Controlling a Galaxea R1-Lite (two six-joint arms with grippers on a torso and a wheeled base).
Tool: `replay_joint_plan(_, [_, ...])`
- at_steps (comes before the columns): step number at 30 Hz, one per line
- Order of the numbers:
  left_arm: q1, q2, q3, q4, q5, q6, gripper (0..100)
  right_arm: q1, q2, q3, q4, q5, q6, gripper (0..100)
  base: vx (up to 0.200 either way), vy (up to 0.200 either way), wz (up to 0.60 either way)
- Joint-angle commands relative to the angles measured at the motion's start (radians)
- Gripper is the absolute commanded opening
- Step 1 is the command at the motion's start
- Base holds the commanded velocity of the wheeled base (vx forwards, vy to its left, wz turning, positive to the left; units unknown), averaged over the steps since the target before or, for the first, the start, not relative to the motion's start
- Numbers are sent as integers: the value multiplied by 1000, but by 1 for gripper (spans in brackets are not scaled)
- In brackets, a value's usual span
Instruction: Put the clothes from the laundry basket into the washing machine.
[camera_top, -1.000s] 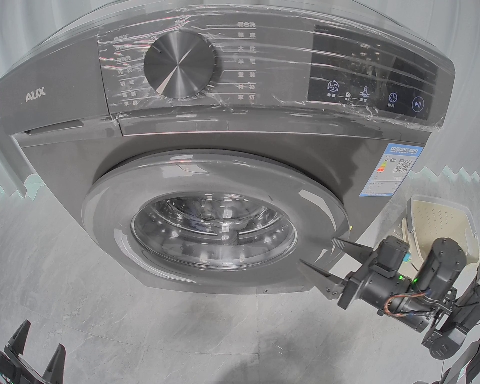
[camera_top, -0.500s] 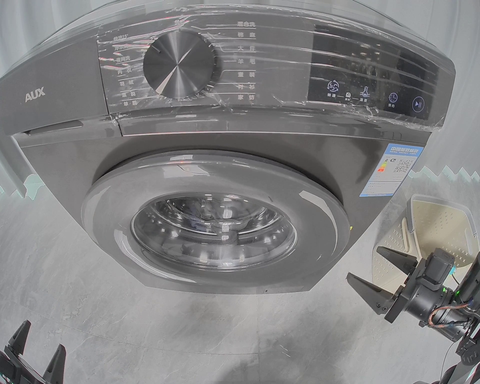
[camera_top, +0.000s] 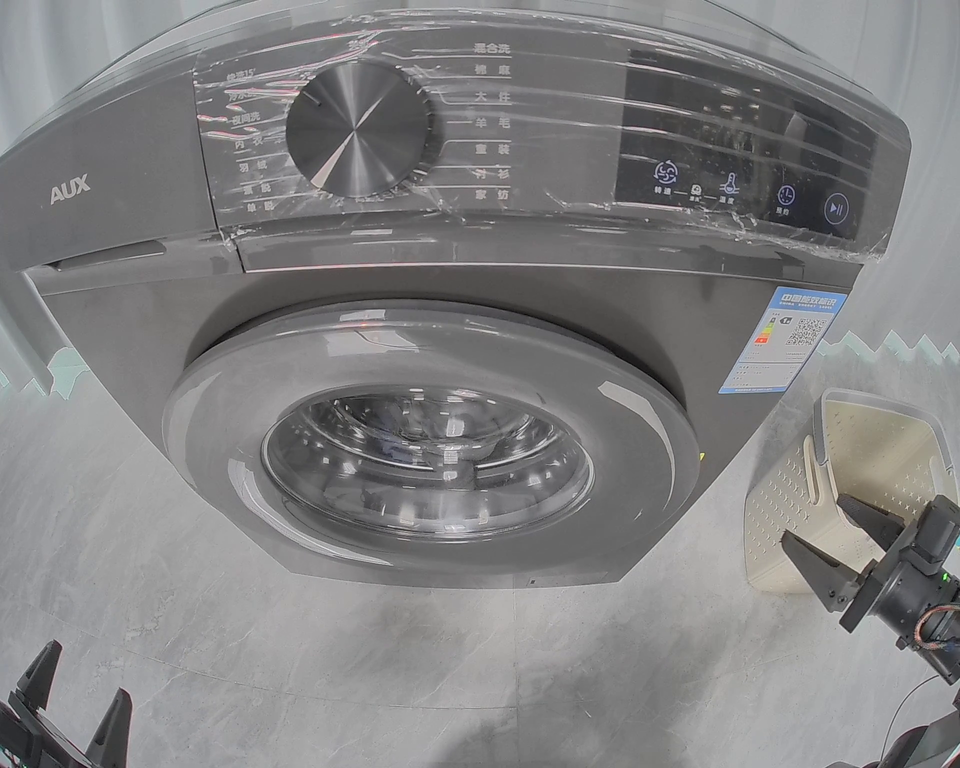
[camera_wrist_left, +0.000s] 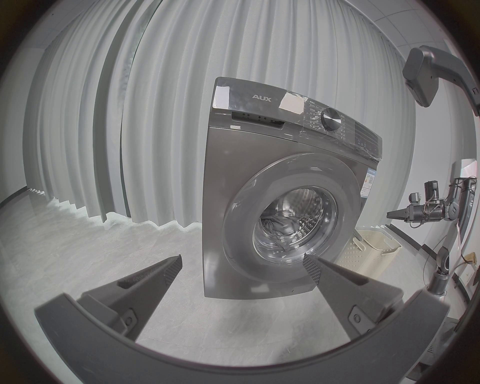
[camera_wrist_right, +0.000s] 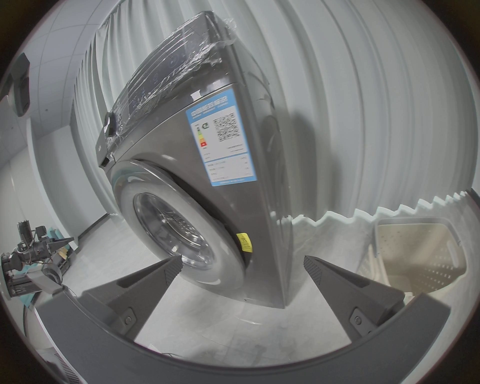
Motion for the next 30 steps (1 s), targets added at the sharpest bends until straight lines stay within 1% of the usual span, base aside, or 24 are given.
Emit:
replay_joint_plan(1, [0, -16, 18, 0, 0, 0, 100, -115, -234, 17, 148, -4, -22, 100, 0, 0, 0])
replay_joint_plan(3, [0, -16, 18, 0, -2, 0, 100, -147, -316, 17, 240, -1, -42, 100, 0, 0, 0])
replay_joint_plan(6, [0, -16, 18, 0, -2, 2, 100, -173, -415, 17, 333, -2, -59, 100, 0, 0, 0])
replay_joint_plan(10, [0, -16, 18, 0, -2, 2, 100, -240, -527, 17, 461, -1, -61, 100, 0, 0, 0])
replay_joint_plan(11, [0, -16, 18, 0, -2, 2, 100, -244, -530, 17, 465, -1, -59, 100, 0, 0, 0])
replay_joint_plan(13, [0, -16, 18, 0, -2, 0, 100, -286, -603, 17, 534, 2, -70, 100, 0, 0, 0])
replay_joint_plan(14, [0, -16, 18, 0, -2, 0, 100, -288, -606, 17, 539, 2, -70, 100, 0, 0, 0])
replay_joint_plan(17, [0, -16, 18, 0, -2, 2, 100, -319, -686, 17, 620, 4, -70, 100, 0, 0, 0])
replay_joint_plan(23, [0, -16, 18, 0, -2, 2, 100, -374, -795, 17, 732, 7, -76, 100, 0, 0, 0])
replay_joint_plan(26, [0, -16, 18, 0, -2, 2, 100, -377, -846, 17, 773, 18, -79, 100, 0, 0, 0])
replay_joint_plan(29, [0, -16, 18, 0, -2, 2, 100, -386, -875, 17, 800, 19, -79, 100, 0, 0, 0])
replay_joint_plan(30, [0, -16, 18, 0, -2, 2, 100, -400, -902, 17, 823, 21, -81, 100, 0, 0, 0])
